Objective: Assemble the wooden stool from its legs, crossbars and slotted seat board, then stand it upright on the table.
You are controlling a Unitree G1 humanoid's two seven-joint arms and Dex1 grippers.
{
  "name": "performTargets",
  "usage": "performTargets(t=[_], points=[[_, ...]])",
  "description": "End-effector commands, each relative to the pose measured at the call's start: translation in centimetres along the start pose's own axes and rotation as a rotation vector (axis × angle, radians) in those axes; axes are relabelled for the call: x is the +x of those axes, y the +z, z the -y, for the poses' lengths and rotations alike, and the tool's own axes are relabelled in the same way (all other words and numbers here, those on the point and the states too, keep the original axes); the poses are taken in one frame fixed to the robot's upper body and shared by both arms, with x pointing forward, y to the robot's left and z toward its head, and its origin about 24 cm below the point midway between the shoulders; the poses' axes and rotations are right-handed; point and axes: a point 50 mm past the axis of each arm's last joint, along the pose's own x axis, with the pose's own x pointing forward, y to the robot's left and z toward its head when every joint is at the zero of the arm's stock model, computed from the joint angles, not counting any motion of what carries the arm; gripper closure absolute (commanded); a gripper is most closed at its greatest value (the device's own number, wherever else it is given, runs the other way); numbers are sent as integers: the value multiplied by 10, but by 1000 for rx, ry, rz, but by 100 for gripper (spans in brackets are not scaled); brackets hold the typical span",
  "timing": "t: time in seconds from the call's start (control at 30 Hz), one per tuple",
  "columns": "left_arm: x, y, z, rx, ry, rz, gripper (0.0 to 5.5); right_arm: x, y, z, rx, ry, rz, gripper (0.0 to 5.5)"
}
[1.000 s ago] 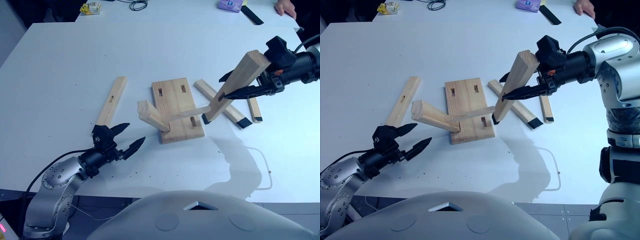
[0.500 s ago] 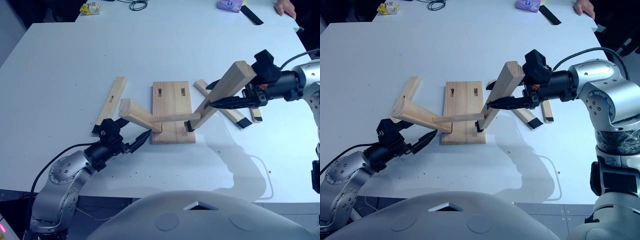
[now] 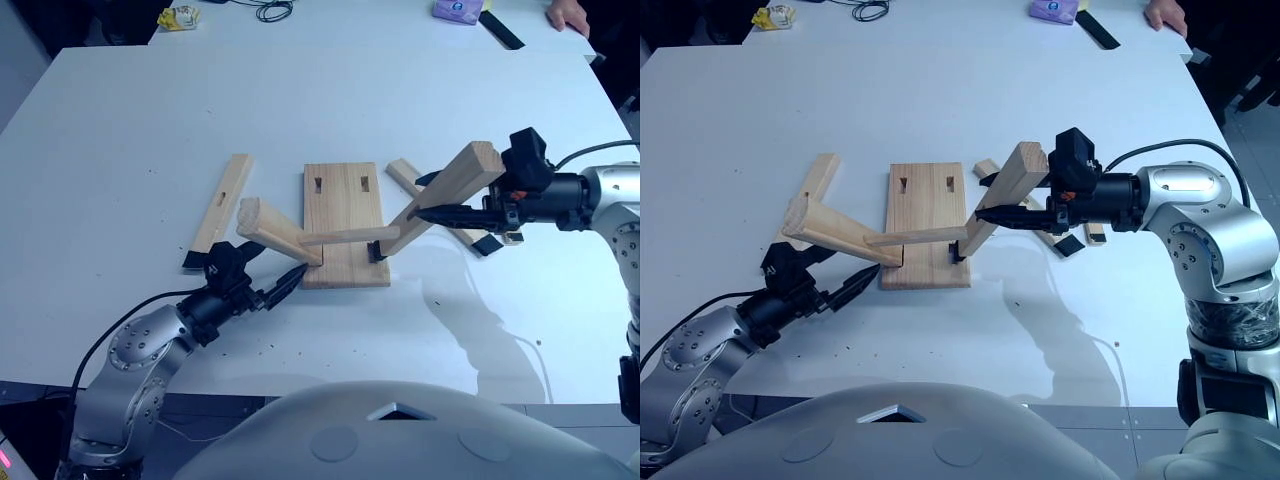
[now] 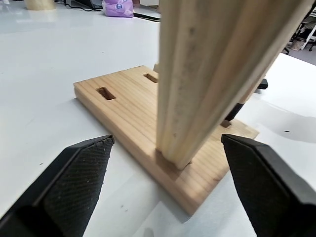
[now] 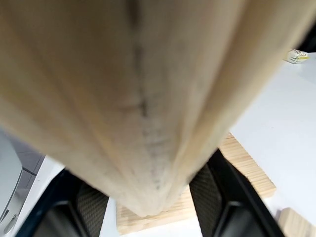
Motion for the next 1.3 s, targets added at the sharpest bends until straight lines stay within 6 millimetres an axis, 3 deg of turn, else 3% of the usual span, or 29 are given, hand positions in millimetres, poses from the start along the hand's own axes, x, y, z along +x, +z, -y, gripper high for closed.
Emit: performTargets(t=[0.03, 0.33, 0.6, 0.97, 1.3], points=[[-5, 3, -8, 18, 20, -9, 148, 2, 2, -2, 10, -12, 24, 338], [-6, 1, -8, 6, 20, -14, 148, 5, 6, -4, 16, -5, 51, 338], [-6, 1, -8, 7, 13, -14, 148, 7, -11, -12, 12, -15, 3, 338], [-7, 2, -14, 16, 12, -17, 148, 9, -1, -8, -23, -38, 44, 338], [-9, 2, -18, 25, 14, -24, 148, 5, -7, -8, -18, -35, 1, 338]])
